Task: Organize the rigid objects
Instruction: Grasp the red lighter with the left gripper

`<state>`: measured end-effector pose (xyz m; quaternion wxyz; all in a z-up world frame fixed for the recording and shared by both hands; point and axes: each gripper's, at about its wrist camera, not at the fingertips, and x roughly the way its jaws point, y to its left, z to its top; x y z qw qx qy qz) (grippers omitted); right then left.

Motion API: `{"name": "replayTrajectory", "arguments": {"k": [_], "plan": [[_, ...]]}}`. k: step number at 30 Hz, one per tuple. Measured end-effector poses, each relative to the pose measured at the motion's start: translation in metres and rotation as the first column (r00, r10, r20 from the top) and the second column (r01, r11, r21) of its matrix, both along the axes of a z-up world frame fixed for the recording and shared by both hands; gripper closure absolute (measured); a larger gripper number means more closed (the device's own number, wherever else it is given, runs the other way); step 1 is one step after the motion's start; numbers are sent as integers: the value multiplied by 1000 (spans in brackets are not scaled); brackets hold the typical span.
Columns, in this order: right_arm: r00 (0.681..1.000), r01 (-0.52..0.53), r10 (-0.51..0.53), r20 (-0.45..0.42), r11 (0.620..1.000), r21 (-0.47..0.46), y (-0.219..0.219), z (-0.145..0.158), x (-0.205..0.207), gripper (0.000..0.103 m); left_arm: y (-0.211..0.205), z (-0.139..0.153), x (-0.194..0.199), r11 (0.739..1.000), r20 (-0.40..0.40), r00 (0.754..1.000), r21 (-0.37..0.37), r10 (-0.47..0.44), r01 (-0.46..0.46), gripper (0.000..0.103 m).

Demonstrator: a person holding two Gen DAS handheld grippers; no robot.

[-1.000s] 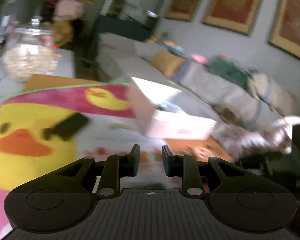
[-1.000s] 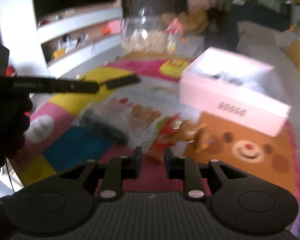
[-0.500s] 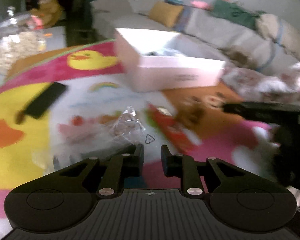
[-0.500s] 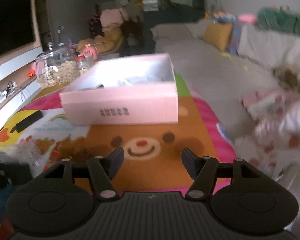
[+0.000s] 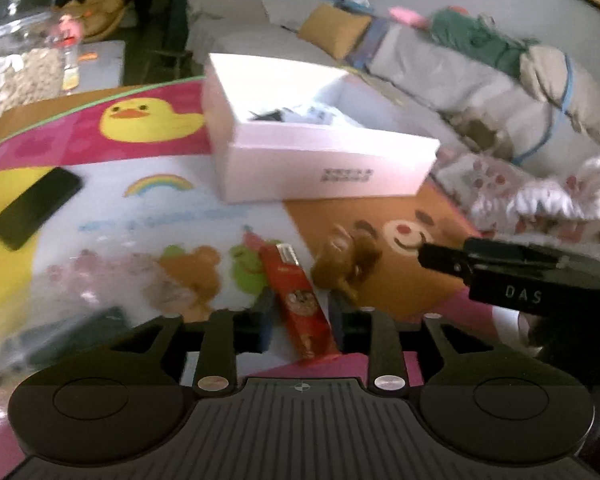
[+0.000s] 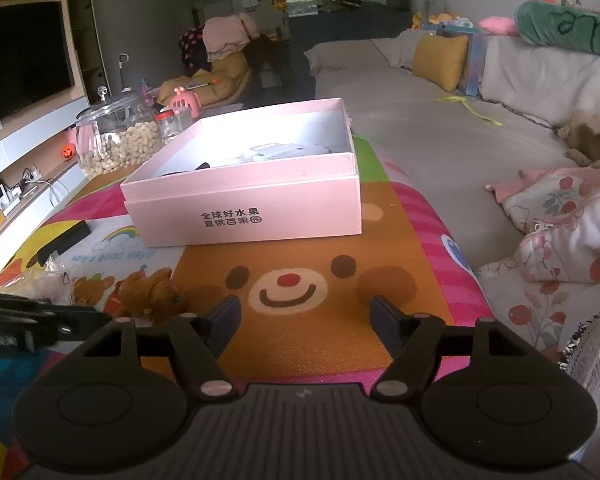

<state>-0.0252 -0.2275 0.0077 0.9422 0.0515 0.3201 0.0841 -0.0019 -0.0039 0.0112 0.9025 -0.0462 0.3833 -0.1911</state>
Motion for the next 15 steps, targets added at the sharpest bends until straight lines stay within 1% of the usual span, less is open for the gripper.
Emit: {"name": "replayTrajectory", "arguments": {"k": [4,9,11,13,15], "plan": [[1000,-1,1,-3,1000,0,0,0,0,31,-18,-3,2,998,41,999,56,-31,29,70],[1000,-1,1,-4,1000,1,1,-1,1,30,-31,-5,0,987,107,993,157,-56,39,72],[1000,-3,3,-6,1000,4,1,-1,1,29,-29,-5,-2,987,113,992,156,-56,38,73],[1000,-4,4,-6,1000,4,1,-1,1,29,-25,-5,-1,990,103,993,135,-51,37,76],[1000,-3,3,-6,1000,4,1,-1,1,29,-18,-5,-3,993,90,995,112,-52,42,76]]}}
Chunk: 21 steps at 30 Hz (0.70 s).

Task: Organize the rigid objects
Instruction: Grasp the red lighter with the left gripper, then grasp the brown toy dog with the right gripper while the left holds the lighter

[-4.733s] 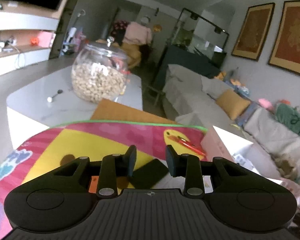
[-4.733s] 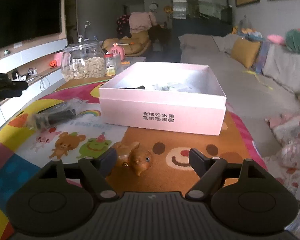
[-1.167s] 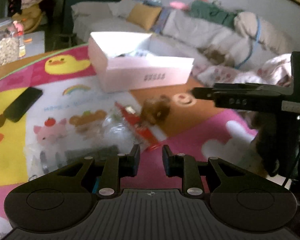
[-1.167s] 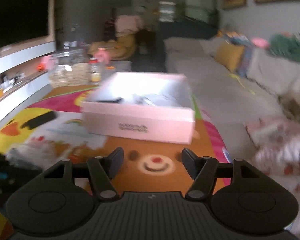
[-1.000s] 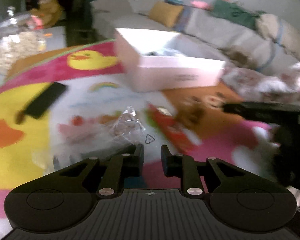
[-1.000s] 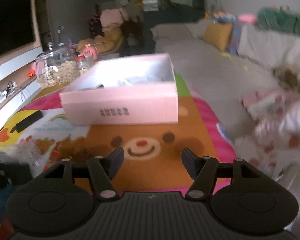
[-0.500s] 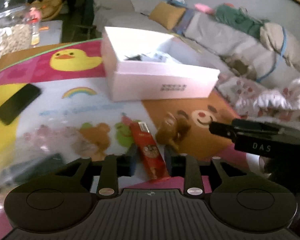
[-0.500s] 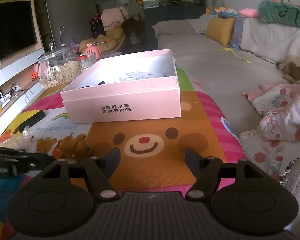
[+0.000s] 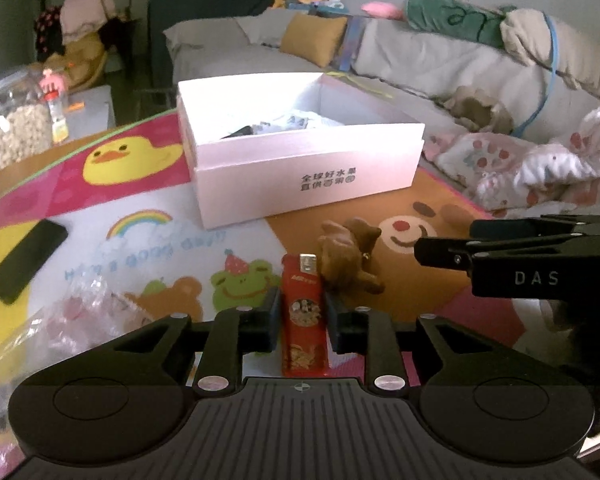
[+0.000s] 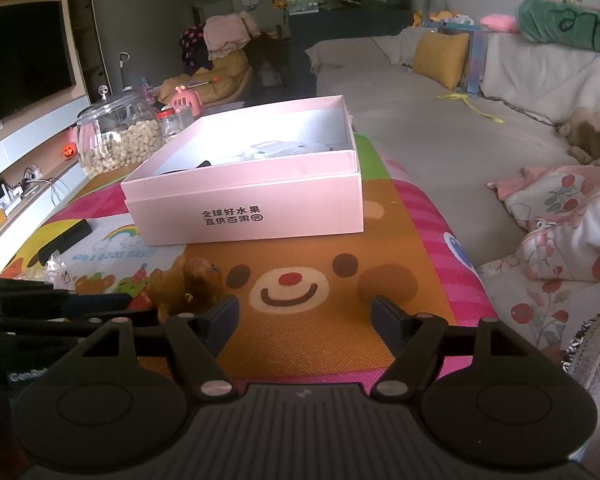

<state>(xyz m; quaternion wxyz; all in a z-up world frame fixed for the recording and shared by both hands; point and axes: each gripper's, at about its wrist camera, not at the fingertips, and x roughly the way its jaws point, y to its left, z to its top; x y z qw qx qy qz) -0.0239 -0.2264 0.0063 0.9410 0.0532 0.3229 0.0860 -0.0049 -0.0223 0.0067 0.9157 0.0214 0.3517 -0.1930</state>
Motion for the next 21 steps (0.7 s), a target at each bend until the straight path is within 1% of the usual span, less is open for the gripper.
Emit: {"name": "replayTrajectory", "arguments": {"k": [2,5,7,10,11,13,15,17,19,21], "plan": [[1000,-1,1,-1,1000,0,0,0,0,28,9,1,-5,1000,-7,1000,-19,-3,3,76],[1000,-4,4,-5,1000,-5,1,0,1,28,23,2,-16,1000,-14,1000,-13,5,-5,76],[1000,-9,8,-7,1000,-11,2,0,1,28,35,2,-24,1000,-28,1000,-22,13,-14,76],[998,-56,56,0,998,-10,5,2,-1,28,58,2,-33,996,-76,997,-89,13,-20,76],[996,-86,86,1,996,-6,7,3,-2,28,65,2,-34,991,-103,995,-131,12,-25,76],[988,-156,156,2,988,-2,16,6,-3,28,74,0,-35,980,-131,991,-194,15,-40,76],[978,-207,207,9,978,-30,31,10,-3,28,79,-2,-34,970,-147,989,-236,25,-59,76],[968,-248,250,16,965,-83,50,13,0,28,78,-2,-34,970,-150,988,-236,28,-63,77],[964,-261,265,8,953,-155,68,13,8,28,75,-2,-36,973,-136,990,-223,35,-65,77],[966,-257,260,-9,950,-178,77,10,20,28,71,-2,-38,977,-116,992,-203,46,-69,77]]}}
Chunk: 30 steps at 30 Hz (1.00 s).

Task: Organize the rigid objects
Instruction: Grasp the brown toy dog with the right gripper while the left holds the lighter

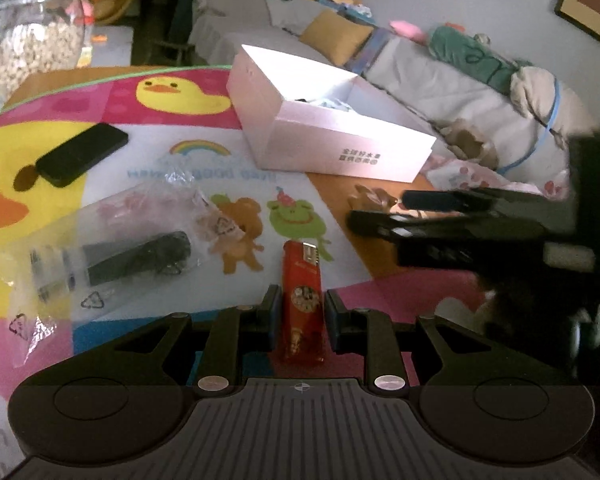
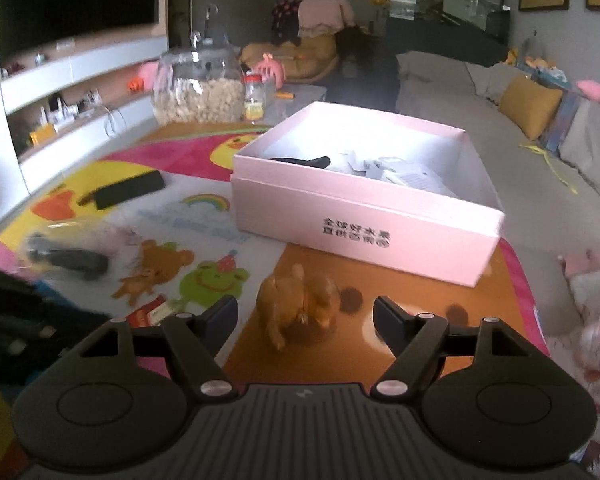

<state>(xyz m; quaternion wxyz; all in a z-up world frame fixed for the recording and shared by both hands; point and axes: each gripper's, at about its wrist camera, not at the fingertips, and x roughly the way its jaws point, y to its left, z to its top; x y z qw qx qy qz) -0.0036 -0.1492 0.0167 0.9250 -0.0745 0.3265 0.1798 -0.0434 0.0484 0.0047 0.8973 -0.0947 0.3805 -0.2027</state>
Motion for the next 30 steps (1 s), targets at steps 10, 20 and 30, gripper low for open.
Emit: {"name": "replayTrajectory", "arguments": {"k": [10,20,30], "plan": [[998,26,-26,-50,1000,7,1,2,3,54,-13,3,6,998,5,1000,54,27,-27,77],[995,96,-96,12,995,39,-39,20,-40,54,-20,5,1,998,68,997,57,35,-39,78],[985,137,-144,99,988,77,-64,34,-60,54,-30,35,7,995,142,990,98,-6,-8,93]]}}
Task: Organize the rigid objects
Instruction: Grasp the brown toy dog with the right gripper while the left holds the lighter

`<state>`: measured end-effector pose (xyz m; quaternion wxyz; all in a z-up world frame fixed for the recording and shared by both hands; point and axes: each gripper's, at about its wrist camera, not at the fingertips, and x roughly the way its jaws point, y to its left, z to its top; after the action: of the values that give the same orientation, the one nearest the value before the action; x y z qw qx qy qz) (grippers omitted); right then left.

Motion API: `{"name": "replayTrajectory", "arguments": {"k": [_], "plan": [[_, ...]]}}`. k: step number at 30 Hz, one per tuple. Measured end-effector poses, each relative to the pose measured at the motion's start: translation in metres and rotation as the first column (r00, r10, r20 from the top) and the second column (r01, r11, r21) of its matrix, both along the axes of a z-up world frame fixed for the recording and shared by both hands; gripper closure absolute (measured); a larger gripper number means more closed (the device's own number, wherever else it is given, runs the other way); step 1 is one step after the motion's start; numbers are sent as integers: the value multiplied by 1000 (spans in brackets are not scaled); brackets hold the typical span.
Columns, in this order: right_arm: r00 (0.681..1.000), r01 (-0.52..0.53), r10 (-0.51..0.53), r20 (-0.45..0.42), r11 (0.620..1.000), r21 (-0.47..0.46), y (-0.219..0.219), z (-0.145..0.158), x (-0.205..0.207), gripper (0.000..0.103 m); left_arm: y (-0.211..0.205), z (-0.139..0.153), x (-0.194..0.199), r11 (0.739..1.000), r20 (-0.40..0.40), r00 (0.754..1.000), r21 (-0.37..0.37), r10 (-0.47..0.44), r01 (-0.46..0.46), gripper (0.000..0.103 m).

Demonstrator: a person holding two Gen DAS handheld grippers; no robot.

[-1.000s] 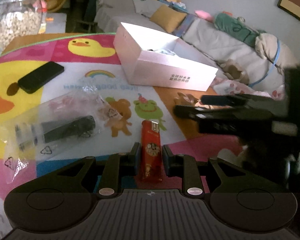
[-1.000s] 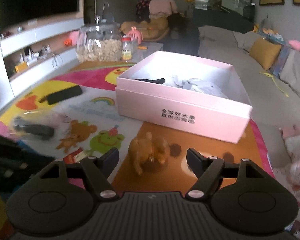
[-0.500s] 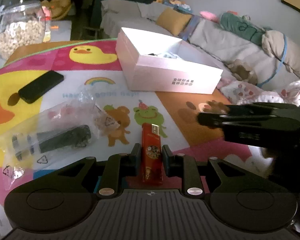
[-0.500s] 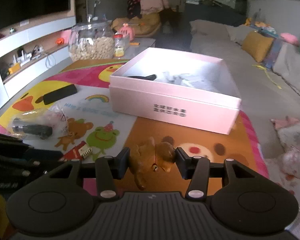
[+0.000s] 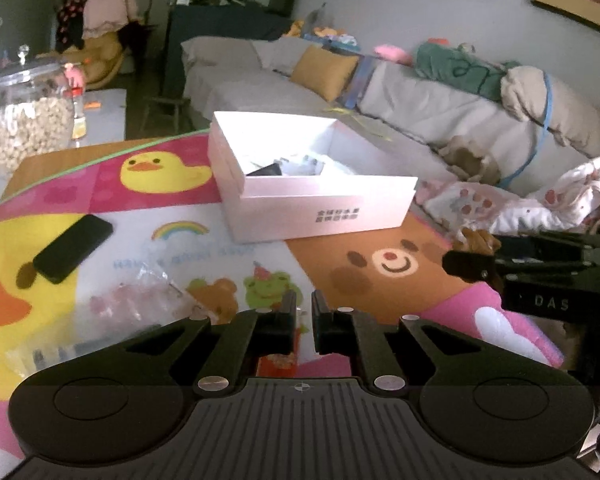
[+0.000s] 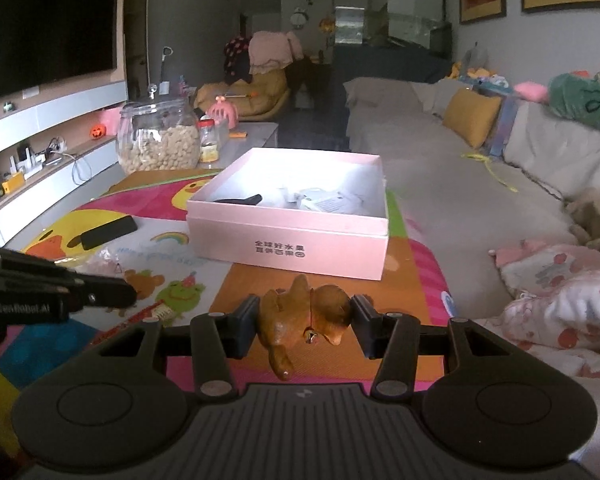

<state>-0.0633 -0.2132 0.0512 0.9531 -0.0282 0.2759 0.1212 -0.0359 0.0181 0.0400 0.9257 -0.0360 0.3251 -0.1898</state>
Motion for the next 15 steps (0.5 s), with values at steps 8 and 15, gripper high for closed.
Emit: {"name": "replayTrajectory", "arguments": {"k": [8,15], "plan": [[994,10,-8,-106,1000,16,-3,-34,16,54,-10,-21,-2,978,-4,999,205,34,-33,89],[994,4,-5,-109,1000,-11,4,-48,19,50,-16,-18,-1,985,-46,998,164,-41,48,76]]}}
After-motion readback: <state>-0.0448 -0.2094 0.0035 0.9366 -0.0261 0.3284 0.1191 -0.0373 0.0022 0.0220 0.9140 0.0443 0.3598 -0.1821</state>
